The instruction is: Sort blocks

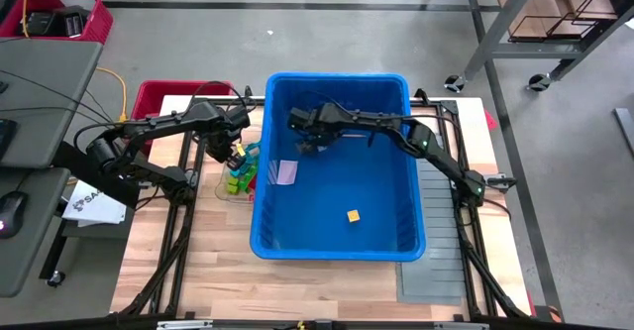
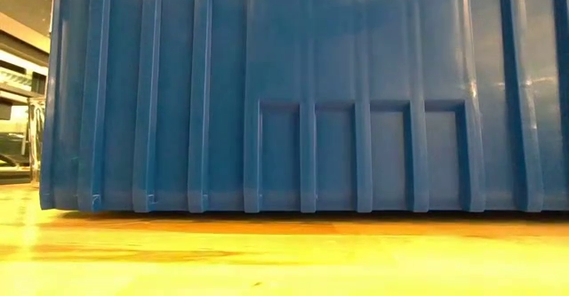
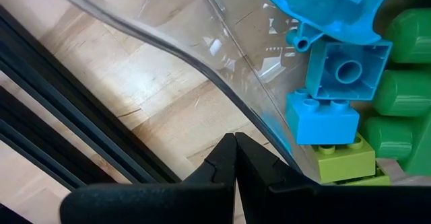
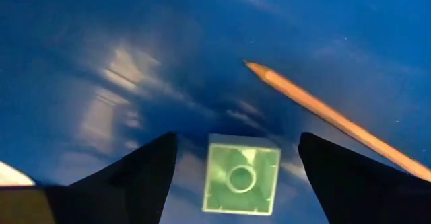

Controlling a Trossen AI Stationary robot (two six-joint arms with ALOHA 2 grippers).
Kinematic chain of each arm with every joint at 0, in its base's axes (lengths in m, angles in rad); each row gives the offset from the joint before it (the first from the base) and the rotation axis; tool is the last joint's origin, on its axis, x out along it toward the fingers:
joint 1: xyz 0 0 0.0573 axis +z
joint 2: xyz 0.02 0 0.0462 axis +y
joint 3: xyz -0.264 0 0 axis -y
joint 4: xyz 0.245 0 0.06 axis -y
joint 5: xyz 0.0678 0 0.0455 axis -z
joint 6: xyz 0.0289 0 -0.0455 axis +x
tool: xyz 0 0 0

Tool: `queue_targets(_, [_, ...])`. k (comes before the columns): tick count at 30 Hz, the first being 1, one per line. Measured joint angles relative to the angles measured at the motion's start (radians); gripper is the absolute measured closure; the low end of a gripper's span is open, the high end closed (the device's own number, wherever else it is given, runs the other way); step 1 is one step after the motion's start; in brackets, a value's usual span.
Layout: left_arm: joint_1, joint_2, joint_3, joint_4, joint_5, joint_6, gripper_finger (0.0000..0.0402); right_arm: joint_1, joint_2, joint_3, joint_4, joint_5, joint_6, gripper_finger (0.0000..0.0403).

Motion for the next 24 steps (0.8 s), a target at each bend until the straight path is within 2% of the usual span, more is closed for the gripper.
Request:
queue_targets(3, [0.0, 0.0, 0.0, 0.0, 0.0, 0.005, 0.0401, -0.009, 0.0, 0.0, -0.016, -0.023, 0.0, 0.0126])
queue_targets(11, [0.0, 0.0, 0.0, 0.0, 0.0, 0.013, 0.0401, 0.0, 0.025, 0.005, -0.05, -0.102, 0.01, 0.023])
queue_targets(15, [0.0, 0.0, 0.0, -0.001, 0.0, 0.013, 0.0401, 0.019, 0.018, 0.004, -0.062, -0.065, 0.002, 0.0281])
queue_targets(19, [0.0, 0.0, 0.0, -0.002, 0.001, 0.013, 0.0401, 0.039, 0.001, 0.036, -0.124, -0.026, -0.064, 0.0286])
queue_targets(24, [0.0, 0.0, 0.0, -0.002, 0.0, 0.013, 0.0402, 0.069, -0.058, 0.159, -0.128, 0.037, -0.136, 0.0286])
